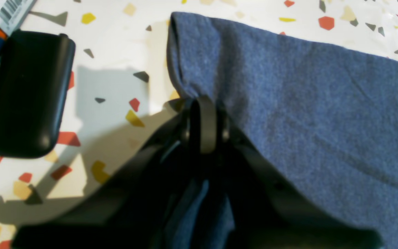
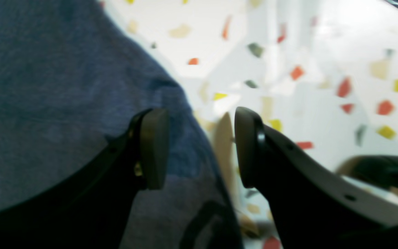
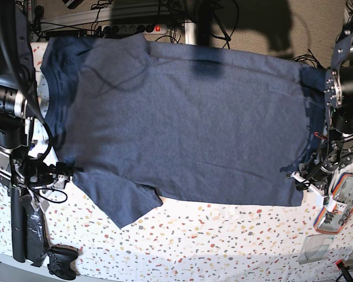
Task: Fold the T-shirt properly
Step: 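Slide the right gripper along the shirt edge toward the sleeve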
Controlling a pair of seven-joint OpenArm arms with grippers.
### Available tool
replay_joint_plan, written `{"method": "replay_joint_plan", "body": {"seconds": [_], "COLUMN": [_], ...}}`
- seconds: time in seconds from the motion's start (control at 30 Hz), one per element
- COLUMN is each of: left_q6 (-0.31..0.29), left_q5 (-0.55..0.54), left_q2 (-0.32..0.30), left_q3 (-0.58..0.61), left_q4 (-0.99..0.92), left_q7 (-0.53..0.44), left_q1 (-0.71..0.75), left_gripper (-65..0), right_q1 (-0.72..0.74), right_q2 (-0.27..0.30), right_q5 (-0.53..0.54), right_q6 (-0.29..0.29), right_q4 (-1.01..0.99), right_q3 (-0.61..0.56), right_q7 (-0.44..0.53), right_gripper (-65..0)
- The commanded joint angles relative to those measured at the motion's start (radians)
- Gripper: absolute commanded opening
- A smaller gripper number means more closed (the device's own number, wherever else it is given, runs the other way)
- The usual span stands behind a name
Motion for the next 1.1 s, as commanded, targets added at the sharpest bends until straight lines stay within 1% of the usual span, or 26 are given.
{"method": "replay_joint_plan", "body": {"seconds": [0.0, 0.1, 0.17, 0.23, 0.33, 0.4, 0.5, 0.53, 0.67, 0.7, 0.73, 0.77, 0.8, 0.9, 0.97, 1.07], "left_q6": [-0.003, -0.004, -0.003, -0.003, -0.003, -0.003, -0.003, -0.003, -0.003, -0.003, -0.003, -0.003, -0.003, -0.003, -0.003, -0.004], "left_q5": [0.015, 0.016, 0.016, 0.015, 0.015, 0.015, 0.014, 0.013, -0.017, -0.019, -0.018, -0.018, -0.018, -0.019, -0.021, -0.060], "left_q2": [-0.006, -0.006, -0.006, -0.006, -0.006, -0.006, -0.006, -0.006, -0.006, -0.006, -0.006, -0.006, -0.006, -0.006, -0.009, -0.012], "left_q3": [0.000, 0.000, 0.000, 0.000, 0.000, 0.000, 0.000, 0.000, 0.000, 0.000, 0.000, 0.000, 0.000, 0.000, 0.000, 0.000], "left_q4": [0.003, 0.003, 0.003, 0.003, 0.003, 0.003, 0.003, 0.003, 0.009, 0.009, 0.009, 0.009, 0.009, 0.009, 0.009, 0.010], "left_q7": [0.027, 0.027, 0.027, 0.026, 0.026, 0.023, 0.019, 0.019, 0.025, 0.029, 0.040, 0.053, 0.065, 0.107, 0.117, 0.134], "left_q1": [-0.018, -0.017, -0.017, -0.018, -0.018, -0.018, -0.020, -0.024, -0.043, -0.053, -0.063, -0.075, -0.087, -0.119, -0.126, -0.128], "left_gripper": [-65.0, -65.0, -65.0, -65.0, -65.0, -65.0, -65.0, -65.0, -65.0, -65.0, -65.0, -65.0, -65.0, -65.0, -65.0, -65.0], "right_q1": [0.033, 0.013, -0.007, -0.027, -0.045, -0.046, -0.041, -0.039, -0.019, -0.010, 0.000, 0.010, 0.021, 0.034, 0.030, 0.013], "right_q2": [0.008, -0.005, -0.014, -0.021, -0.022, -0.016, -0.012, -0.012, -0.015, -0.014, -0.014, -0.014, -0.014, -0.014, -0.014, -0.014], "right_q5": [0.009, 0.006, -0.003, -0.030, -0.053, -0.052, -0.051, -0.051, -0.051, -0.051, -0.051, -0.051, -0.050, -0.047, -0.048, -0.047], "right_q6": [0.017, 0.008, -0.019, -0.032, -0.053, -0.055, -0.053, -0.053, -0.051, -0.039, -0.006, 0.051, 0.076, 0.076, 0.076, 0.076], "right_q4": [0.012, 0.012, 0.012, 0.012, 0.012, 0.012, 0.013, 0.013, 0.013, 0.013, 0.014, 0.017, 0.023, 0.051, 0.075, 0.113], "right_q3": [0.002, 0.002, 0.002, 0.002, 0.002, 0.002, 0.002, 0.002, 0.002, 0.002, 0.002, 0.002, 0.002, 0.002, 0.002, 0.002], "right_q7": [0.017, 0.018, 0.019, 0.028, 0.042, 0.057, 0.097, 0.108, 0.129, 0.132, 0.134, 0.136, 0.135, 0.111, 0.100, 0.098], "right_gripper": [-34.4, -34.4, -34.5, -37.5, -43.5, -50.4, -63.8, -65.0, -65.0, -65.0, -65.0, -65.0, -65.0, -65.0, -65.0, -65.0]}}
